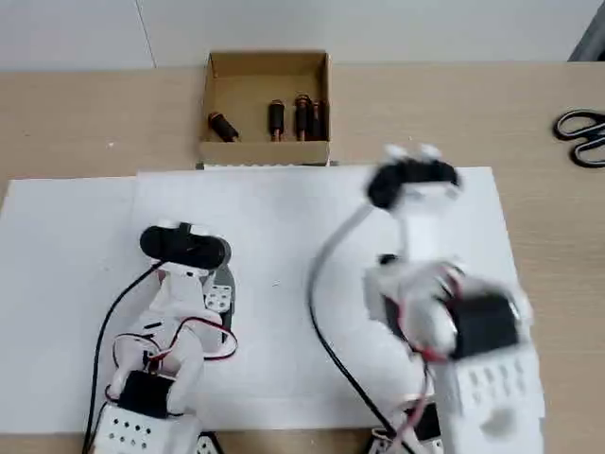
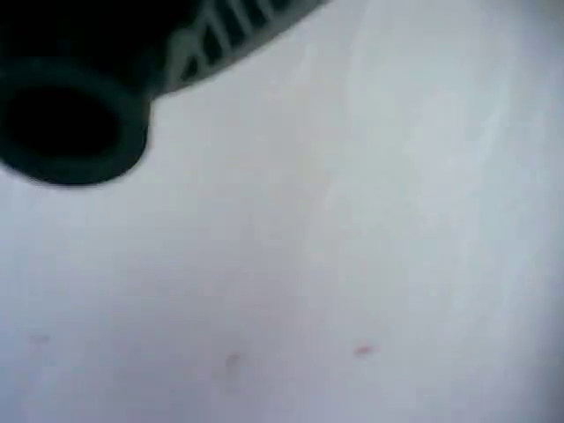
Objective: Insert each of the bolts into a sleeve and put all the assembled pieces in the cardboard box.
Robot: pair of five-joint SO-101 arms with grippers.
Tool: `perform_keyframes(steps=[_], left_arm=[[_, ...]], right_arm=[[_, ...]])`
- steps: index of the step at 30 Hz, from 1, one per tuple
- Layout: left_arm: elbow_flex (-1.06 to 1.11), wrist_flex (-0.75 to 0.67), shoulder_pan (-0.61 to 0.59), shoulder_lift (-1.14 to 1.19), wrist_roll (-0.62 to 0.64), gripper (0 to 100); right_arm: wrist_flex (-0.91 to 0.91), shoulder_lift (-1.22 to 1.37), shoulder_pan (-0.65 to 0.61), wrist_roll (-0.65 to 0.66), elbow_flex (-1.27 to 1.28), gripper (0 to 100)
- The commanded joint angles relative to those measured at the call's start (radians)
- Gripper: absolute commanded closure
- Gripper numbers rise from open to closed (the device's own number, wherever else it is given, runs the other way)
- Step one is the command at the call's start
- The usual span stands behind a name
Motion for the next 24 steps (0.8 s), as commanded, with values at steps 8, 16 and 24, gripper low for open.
perform_keyframes(steps=[8, 16, 24], left_arm=[[-0.533, 0.193, -0.230, 0.367, 0.043, 100], [-1.069, 0.509, -0.351, 0.872, 0.130, 100], [-1.237, 0.695, -0.351, 1.172, 0.018, 100]], right_arm=[[-0.068, -0.292, 0.185, 0.008, 0.193, 99.5], [-0.068, -0.297, 0.186, -0.011, 0.193, 99.5], [-0.093, -0.298, 0.317, -0.058, 0.193, 99.5]])
